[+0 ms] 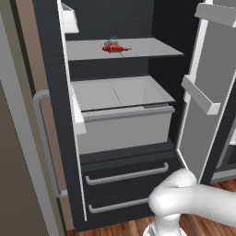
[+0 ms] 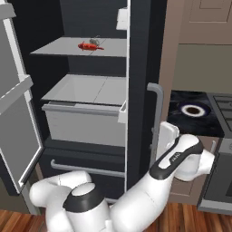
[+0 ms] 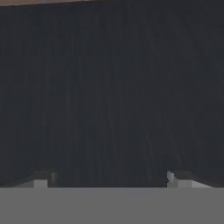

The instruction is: Place the fish on the counter behind the older fish on the same shelf of the fridge to maintain FIFO order. Close the fridge door when finished.

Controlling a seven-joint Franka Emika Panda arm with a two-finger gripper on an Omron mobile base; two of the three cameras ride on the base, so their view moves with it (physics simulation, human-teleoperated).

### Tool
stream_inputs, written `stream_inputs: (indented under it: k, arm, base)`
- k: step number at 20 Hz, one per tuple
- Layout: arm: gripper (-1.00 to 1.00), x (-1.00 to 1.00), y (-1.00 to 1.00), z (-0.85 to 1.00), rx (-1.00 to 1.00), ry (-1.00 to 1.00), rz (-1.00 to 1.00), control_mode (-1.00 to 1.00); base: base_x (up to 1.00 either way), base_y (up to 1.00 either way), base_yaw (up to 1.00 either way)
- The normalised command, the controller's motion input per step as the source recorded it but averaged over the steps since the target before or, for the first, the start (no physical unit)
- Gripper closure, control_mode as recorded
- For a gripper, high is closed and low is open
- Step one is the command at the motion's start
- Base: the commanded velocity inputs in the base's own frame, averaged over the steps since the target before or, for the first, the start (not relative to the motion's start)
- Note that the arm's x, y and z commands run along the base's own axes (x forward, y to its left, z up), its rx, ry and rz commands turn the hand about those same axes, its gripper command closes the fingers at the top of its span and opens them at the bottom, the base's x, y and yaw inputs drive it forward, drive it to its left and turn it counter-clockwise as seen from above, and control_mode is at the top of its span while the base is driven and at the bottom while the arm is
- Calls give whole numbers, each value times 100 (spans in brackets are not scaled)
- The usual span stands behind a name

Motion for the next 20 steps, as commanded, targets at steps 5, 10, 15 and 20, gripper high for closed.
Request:
stream_inputs:
  k: [5,10,15,20]
  arm:
    - [-100,0,100,-1,-6,0,22,-100]
    - [-100,0,100,0,-8,0,15,-100]
    - [-100,0,100,0,-6,0,7,-100]
    - [-100,7,96,0,-3,-2,-1,-100]
  base:
    - [0,0,0]
    - [0,0,0]
    - [0,0,0]
    - [0,0,0]
